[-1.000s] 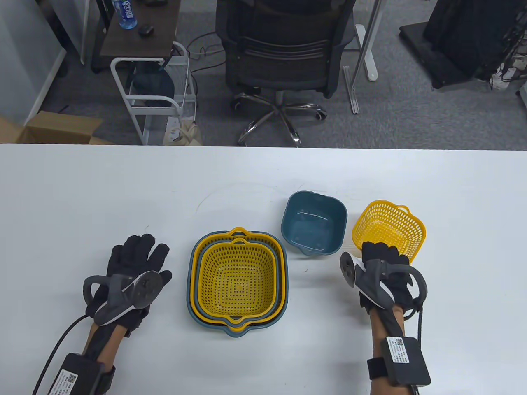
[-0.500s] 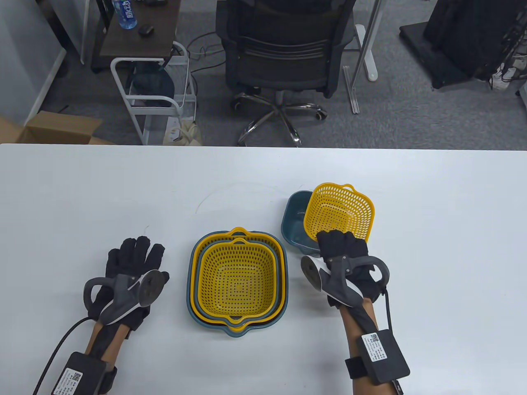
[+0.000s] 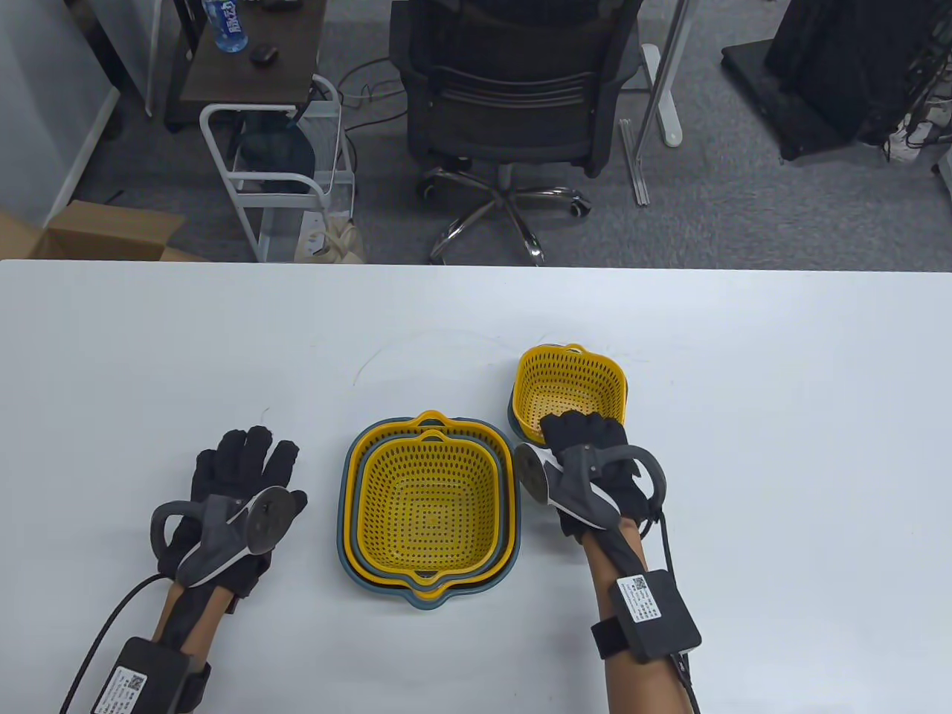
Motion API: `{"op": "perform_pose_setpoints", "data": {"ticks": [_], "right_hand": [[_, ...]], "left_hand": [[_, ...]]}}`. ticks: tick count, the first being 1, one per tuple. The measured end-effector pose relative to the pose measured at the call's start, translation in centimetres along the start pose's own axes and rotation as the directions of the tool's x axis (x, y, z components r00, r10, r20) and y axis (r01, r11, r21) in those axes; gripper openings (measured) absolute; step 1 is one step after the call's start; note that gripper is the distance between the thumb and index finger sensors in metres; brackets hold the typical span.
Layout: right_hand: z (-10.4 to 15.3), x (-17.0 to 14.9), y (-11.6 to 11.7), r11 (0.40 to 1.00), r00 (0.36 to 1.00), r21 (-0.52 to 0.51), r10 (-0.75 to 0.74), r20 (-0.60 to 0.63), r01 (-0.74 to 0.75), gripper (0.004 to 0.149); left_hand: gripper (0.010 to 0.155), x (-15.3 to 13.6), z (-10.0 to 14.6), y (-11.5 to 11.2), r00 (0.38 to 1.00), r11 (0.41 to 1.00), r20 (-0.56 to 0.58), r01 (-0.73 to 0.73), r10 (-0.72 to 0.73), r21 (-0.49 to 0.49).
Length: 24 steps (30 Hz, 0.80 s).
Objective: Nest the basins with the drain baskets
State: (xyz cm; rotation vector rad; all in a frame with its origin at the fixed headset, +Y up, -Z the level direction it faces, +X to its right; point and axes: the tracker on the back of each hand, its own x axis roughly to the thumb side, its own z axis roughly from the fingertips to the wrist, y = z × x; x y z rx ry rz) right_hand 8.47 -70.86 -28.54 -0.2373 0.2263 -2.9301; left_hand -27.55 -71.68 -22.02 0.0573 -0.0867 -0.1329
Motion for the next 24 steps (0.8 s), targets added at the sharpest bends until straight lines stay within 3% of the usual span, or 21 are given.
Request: {"op": "perform_pose_setpoints", "data": {"ticks": [4, 8, 11, 14, 17, 20, 24], "right_hand": [[-0.4, -0.8, 0.0, 0.975, 0.988, 0.159, -0.156, -0.010, 0.155, 0.053], [-0.5, -2.3, -0.6, 0.921, 0.928, 0.120, -0.370, -0.037, 0.372, 0.056], [-0.7, -3.8, -0.3, 0.830, 0.842, 0.146, -0.532, -0.084, 0.539, 0.060], [-0.7, -5.1, 0.1, 0.862, 0.840, -0.051, -0.504, -0.201, 0.505, 0.064], [-1.1, -6.4, 1.0, 0.932, 0.859, -0.090, -0.358, -0.366, 0.350, 0.075], [-1.6, -7.9, 2.7, 0.920, 0.785, -0.019, -0.344, -0.516, 0.391, 0.087], [-2.1, -9.8, 4.7, 0.833, 0.614, -0.071, -0.458, -0.643, 0.548, 0.088]], "left_hand": [[0.074, -0.1, 0.0, 0.0, 1.000, 1.000, 0.001, -0.008, 0.008, -0.005], [0.074, 0.6, 0.2, 0.2, 1.000, 1.000, 0.018, 0.025, -0.025, -0.011], [0.074, 0.9, 0.3, 0.6, 0.999, 1.000, 0.028, 0.018, -0.018, 0.002], [0.074, 1.1, 0.3, 0.8, 0.999, 1.000, 0.031, 0.018, -0.018, 0.013], [0.074, 1.1, 0.4, 1.2, 1.000, 1.000, 0.031, 0.006, -0.006, 0.019], [0.074, 1.3, 0.7, 1.8, 0.999, 0.999, 0.033, -0.001, 0.000, 0.044], [0.074, 1.9, 0.8, 2.2, 0.999, 0.998, 0.047, 0.015, -0.018, 0.060]]}}
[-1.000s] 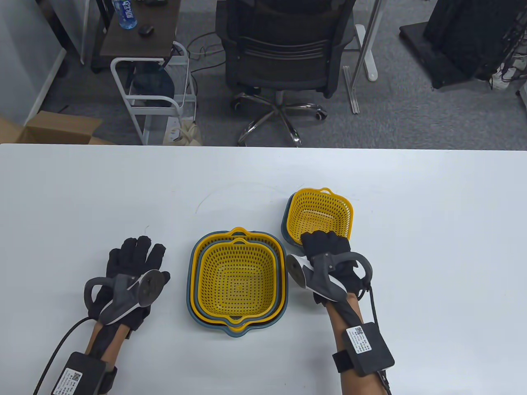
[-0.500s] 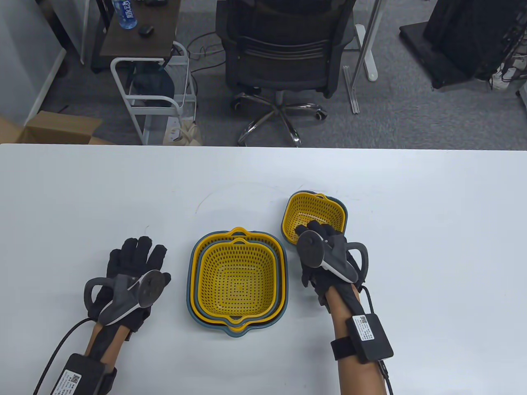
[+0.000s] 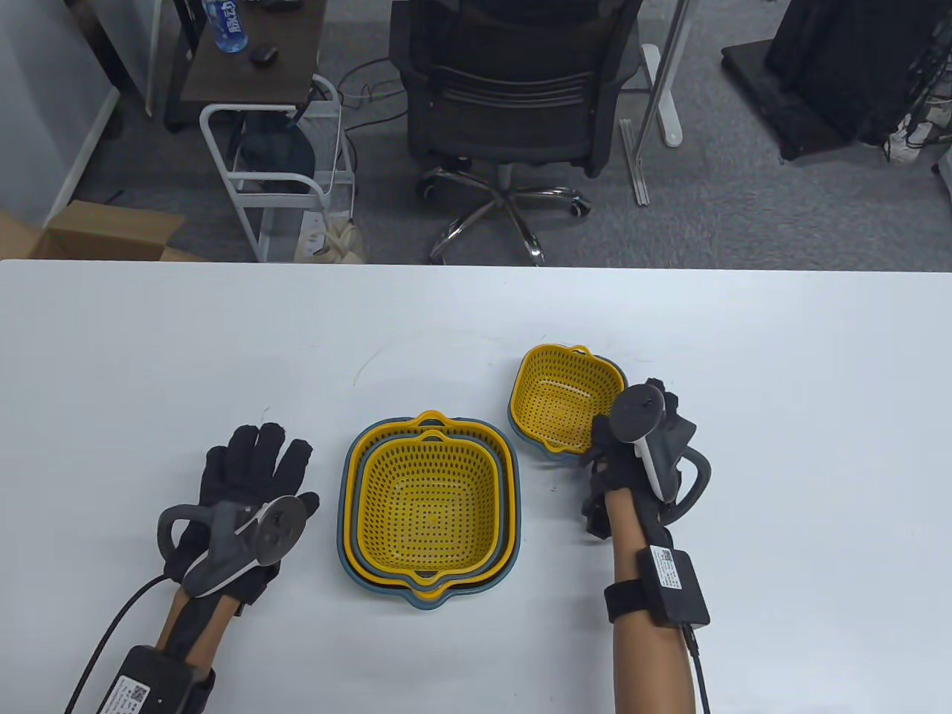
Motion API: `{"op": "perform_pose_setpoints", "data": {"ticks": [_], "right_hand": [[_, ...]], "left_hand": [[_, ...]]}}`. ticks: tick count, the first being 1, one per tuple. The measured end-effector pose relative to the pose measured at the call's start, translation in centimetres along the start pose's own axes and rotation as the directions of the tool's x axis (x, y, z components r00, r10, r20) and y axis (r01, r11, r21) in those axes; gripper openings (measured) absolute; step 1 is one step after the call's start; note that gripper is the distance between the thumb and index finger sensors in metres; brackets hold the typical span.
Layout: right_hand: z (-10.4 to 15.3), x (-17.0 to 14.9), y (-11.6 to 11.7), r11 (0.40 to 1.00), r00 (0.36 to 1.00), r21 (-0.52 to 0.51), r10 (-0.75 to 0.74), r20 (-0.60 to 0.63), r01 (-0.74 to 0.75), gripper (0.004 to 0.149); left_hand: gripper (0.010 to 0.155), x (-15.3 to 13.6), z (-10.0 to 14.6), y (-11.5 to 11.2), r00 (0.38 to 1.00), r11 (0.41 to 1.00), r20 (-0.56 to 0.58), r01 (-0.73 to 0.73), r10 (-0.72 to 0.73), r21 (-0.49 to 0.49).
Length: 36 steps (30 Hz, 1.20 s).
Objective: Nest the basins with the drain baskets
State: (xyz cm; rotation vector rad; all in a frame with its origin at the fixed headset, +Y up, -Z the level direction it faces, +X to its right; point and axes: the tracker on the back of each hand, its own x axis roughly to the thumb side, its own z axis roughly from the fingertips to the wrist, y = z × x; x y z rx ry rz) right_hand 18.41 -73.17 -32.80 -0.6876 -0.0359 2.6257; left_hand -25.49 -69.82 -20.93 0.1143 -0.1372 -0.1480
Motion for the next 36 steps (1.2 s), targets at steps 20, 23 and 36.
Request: {"op": "perform_pose_setpoints", "data": {"ticks": [20, 23, 36], "right_hand": [[-1.3, -3.7, -1.2, 0.956, 0.940, 0.012, -0.286, -0.186, 0.294, 0.058], [-0.6, -4.2, -2.9, 0.954, 0.940, -0.004, -0.296, -0.170, 0.300, 0.058], [7.5, -0.1, -8.1, 0.932, 0.931, 0.042, -0.362, 0.040, 0.361, 0.060]], "left_hand": [[0.076, -0.2, -0.5, -1.0, 1.000, 0.998, 0.004, 0.016, -0.016, -0.060], [0.076, -0.1, -0.5, -0.9, 1.000, 0.998, 0.005, 0.016, -0.016, -0.065], [0.076, 0.1, -0.5, -1.1, 1.000, 0.997, 0.009, 0.014, -0.013, -0.082]]}}
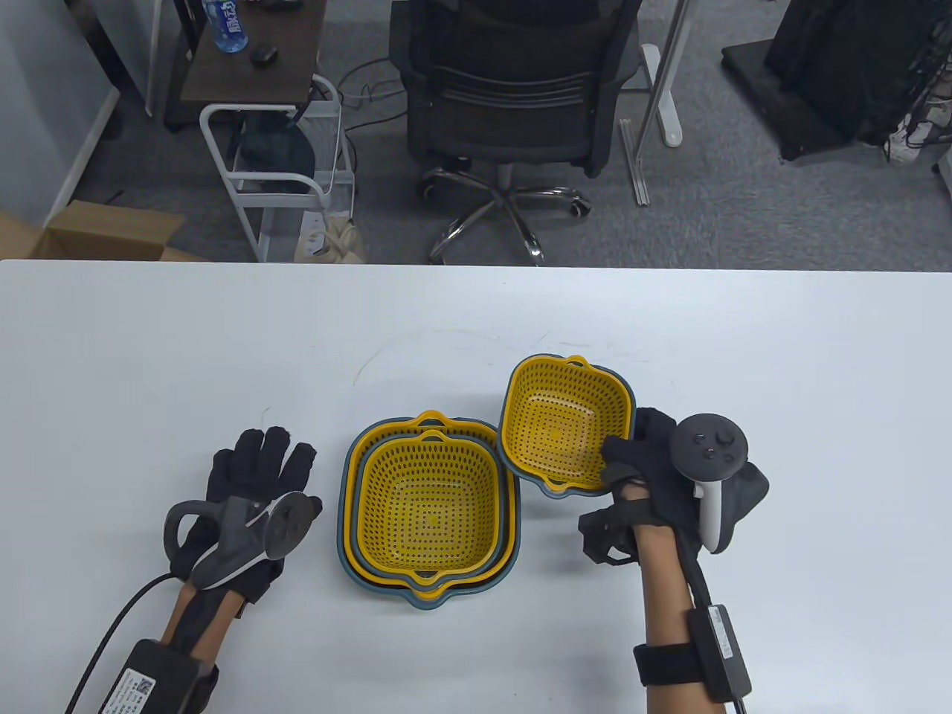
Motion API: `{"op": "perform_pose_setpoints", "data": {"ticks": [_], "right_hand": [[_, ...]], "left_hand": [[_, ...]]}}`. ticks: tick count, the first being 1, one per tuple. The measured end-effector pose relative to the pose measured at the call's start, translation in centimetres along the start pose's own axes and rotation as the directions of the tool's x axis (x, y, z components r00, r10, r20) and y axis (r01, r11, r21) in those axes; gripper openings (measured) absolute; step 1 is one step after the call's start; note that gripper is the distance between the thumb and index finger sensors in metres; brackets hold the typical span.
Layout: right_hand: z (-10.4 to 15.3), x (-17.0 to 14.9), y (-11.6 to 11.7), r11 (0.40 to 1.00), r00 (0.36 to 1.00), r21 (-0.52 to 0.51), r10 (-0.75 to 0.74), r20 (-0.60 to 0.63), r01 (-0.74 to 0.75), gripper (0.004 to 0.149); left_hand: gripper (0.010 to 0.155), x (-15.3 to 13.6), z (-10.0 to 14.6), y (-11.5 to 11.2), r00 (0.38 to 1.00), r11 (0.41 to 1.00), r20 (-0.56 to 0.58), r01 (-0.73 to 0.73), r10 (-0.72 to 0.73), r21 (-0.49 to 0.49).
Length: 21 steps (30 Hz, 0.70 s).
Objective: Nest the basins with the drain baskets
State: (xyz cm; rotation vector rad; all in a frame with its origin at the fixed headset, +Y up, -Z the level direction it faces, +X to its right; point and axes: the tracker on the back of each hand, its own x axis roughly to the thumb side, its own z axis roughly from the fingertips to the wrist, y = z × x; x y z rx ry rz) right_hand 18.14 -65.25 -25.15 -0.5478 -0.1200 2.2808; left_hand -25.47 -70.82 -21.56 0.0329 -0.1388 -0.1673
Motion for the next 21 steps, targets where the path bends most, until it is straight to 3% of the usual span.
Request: {"op": "perform_pose_setpoints", "data": {"ticks": [4, 9, 14, 21], "right_hand": [[2.7, 2.1, 1.0, 0.999, 0.998, 0.042, -0.003, 0.067, 0.000, 0.060], [5.9, 4.0, 4.7, 0.992, 0.990, 0.115, 0.040, 0.133, -0.056, 0.062], [6.9, 4.9, 7.7, 0.981, 0.982, 0.136, 0.113, 0.151, -0.134, 0.063], [7.9, 6.0, 10.3, 0.962, 0.962, 0.145, 0.203, 0.182, -0.231, 0.064]], "left_hand": [[0.076, -0.3, -0.1, 0.0, 1.000, 1.000, -0.028, -0.007, 0.007, -0.011], [0.077, -0.9, -0.1, -0.1, 0.998, 0.999, -0.061, -0.021, 0.019, -0.024], [0.077, -1.2, -0.1, -0.2, 0.997, 0.998, -0.064, -0.047, 0.045, -0.033], [0.077, -1.6, -0.3, -0.1, 0.996, 0.998, -0.074, -0.059, 0.057, -0.029]]}}
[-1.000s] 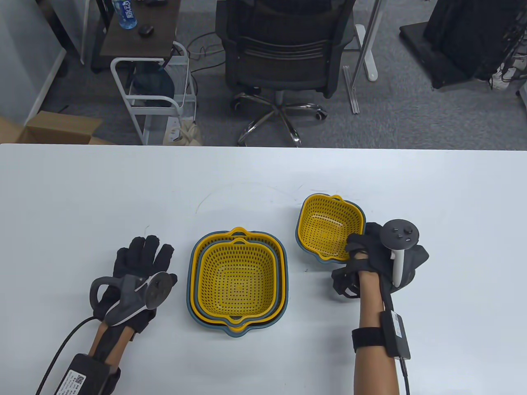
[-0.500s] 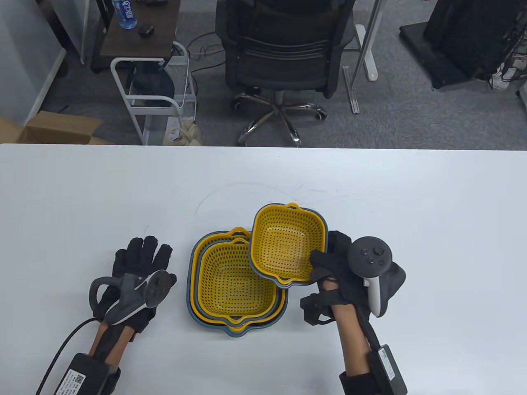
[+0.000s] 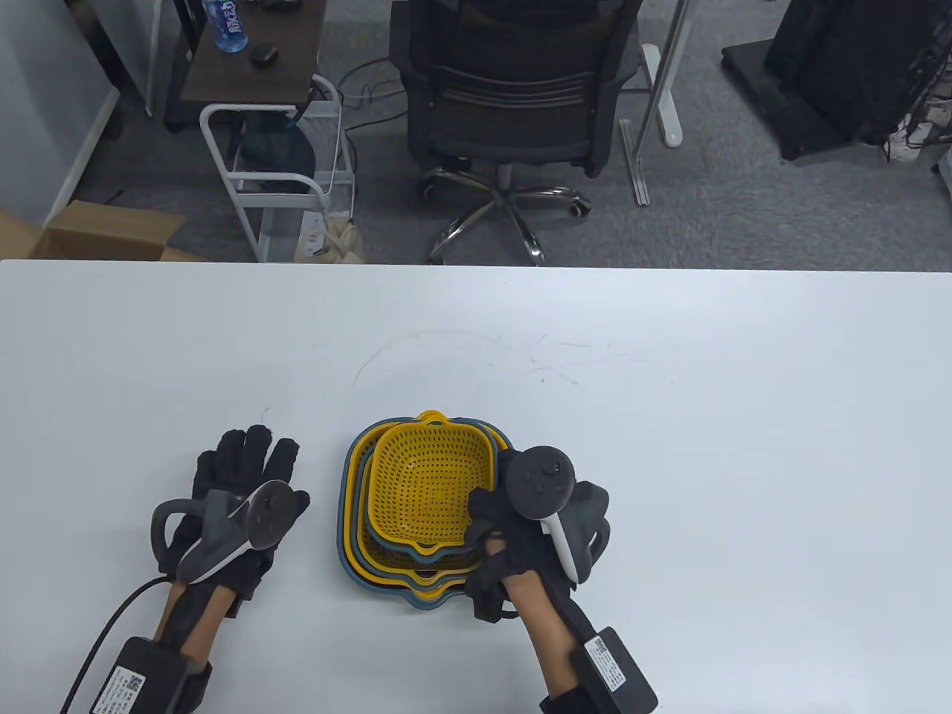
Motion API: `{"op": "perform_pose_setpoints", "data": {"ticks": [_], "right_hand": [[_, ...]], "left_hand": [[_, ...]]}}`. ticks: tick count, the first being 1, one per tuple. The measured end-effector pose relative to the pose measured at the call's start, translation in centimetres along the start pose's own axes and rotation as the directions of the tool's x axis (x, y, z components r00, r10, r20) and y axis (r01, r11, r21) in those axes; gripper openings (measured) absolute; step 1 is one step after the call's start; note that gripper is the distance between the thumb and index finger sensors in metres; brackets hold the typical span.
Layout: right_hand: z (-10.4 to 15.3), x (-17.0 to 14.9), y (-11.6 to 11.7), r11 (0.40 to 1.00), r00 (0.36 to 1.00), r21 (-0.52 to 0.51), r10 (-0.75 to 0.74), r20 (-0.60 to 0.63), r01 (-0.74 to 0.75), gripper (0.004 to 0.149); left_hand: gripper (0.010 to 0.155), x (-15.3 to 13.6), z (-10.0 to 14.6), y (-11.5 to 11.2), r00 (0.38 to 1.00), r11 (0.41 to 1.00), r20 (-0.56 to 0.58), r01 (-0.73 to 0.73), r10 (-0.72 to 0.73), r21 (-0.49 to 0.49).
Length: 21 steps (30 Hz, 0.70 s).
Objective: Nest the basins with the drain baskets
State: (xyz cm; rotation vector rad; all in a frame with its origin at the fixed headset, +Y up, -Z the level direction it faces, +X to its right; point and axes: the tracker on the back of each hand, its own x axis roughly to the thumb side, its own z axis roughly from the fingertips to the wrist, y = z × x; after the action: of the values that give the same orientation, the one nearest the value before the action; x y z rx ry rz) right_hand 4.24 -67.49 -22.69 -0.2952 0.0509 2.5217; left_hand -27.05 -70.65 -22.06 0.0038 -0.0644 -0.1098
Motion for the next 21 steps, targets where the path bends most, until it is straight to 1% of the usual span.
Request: {"op": "perform_pose_setpoints", "data": {"ticks": [4, 7, 9, 11, 13, 15, 17, 18, 20, 21], "right_hand": [[0.3, 0.7, 1.0, 0.997, 0.997, -0.015, 0.071, 0.019, -0.071, 0.065], [0.7, 1.2, 1.2, 0.993, 0.991, -0.037, 0.115, 0.066, -0.112, 0.068], [1.3, 1.7, 1.4, 0.971, 0.963, -0.107, 0.228, 0.141, -0.214, 0.071], [1.8, 1.6, 1.5, 0.960, 0.945, -0.099, 0.277, 0.176, -0.263, 0.074], [2.3, 1.2, 1.6, 0.971, 0.948, -0.106, 0.234, 0.214, -0.216, 0.075], [3.2, 0.2, 1.6, 0.980, 0.929, -0.116, 0.192, 0.316, -0.163, 0.076], [4.1, -1.0, 1.4, 0.978, 0.917, -0.177, 0.167, 0.362, -0.108, 0.075], [4.4, -1.8, 1.3, 0.976, 0.902, -0.205, 0.154, 0.404, -0.075, 0.073], [4.5, -3.2, 1.2, 0.964, 0.885, -0.263, 0.153, 0.440, -0.036, 0.072], [4.3, -4.1, 1.2, 0.952, 0.877, -0.303, 0.179, 0.446, -0.040, 0.071]], "left_hand": [[0.077, -0.1, 0.0, -0.1, 1.000, 1.000, 0.001, -0.002, 0.002, 0.001], [0.077, -0.1, 0.0, -0.2, 1.000, 1.000, 0.001, -0.001, 0.001, 0.001], [0.077, 0.0, 0.0, -0.2, 1.000, 1.000, 0.004, -0.004, 0.004, 0.003], [0.077, 0.2, 0.0, -0.2, 1.000, 1.000, 0.010, 0.005, -0.005, 0.008], [0.077, 0.4, 0.1, -0.2, 1.000, 1.000, 0.014, 0.011, -0.011, 0.007], [0.077, 0.6, 0.2, -0.3, 1.000, 1.000, 0.022, 0.010, -0.010, 0.007], [0.077, 0.6, 0.3, -0.2, 1.000, 1.000, 0.027, -0.001, 0.001, 0.009], [0.076, 0.7, 0.3, -0.2, 1.000, 1.000, 0.030, -0.003, 0.002, 0.011], [0.077, 0.7, 0.3, -0.2, 0.999, 1.000, 0.033, -0.006, 0.006, 0.014], [0.077, 0.8, 0.3, -0.2, 0.999, 1.000, 0.036, -0.011, 0.010, 0.015]]}}
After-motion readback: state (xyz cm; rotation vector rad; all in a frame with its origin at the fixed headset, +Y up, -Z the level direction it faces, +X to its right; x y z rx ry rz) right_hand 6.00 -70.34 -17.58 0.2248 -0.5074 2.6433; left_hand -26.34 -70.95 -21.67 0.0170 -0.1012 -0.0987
